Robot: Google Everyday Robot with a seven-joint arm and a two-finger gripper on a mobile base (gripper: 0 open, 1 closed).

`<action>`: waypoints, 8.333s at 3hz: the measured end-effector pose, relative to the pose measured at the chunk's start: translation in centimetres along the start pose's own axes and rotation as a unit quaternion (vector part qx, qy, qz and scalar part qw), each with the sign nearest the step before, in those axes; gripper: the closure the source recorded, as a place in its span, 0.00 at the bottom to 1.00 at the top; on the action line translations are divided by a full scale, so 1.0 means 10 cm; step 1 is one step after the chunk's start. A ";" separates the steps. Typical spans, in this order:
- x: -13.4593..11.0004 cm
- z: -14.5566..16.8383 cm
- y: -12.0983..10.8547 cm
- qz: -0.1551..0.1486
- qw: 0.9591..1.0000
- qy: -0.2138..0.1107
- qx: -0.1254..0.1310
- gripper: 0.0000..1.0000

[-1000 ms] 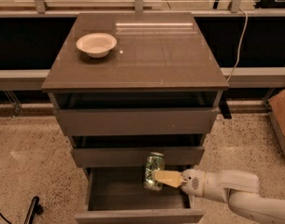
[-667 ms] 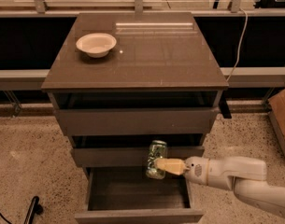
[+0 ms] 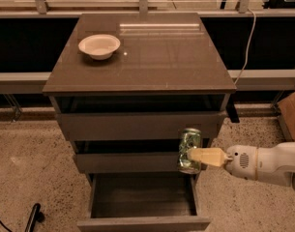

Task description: Pick green can from bottom drawer and place on counter

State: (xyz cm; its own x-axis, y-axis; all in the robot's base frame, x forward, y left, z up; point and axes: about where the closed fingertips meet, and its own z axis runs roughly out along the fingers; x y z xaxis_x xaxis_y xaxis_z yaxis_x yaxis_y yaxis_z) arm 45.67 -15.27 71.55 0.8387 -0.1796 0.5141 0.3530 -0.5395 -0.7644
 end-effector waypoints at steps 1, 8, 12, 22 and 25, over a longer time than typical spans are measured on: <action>0.10 -0.17 -0.10 -0.001 1.000 0.000 -0.007 0.69; 1.56 -0.82 -0.98 -0.116 0.984 0.096 0.092 1.00; 2.37 -0.85 -1.34 -0.273 0.954 0.114 0.046 1.00; 2.70 -0.09 -0.41 -0.470 0.839 0.258 0.094 0.63; 2.66 0.01 -0.36 -0.467 0.844 0.246 0.093 0.00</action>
Offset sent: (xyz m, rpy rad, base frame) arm -0.0022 -0.0091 0.0165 -0.0111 0.0002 -0.0058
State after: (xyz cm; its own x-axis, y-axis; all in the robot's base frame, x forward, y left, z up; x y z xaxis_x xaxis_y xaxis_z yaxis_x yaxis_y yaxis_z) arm 66.80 -18.02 87.91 -0.0997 -0.0912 0.9908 0.8625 -0.5044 0.0404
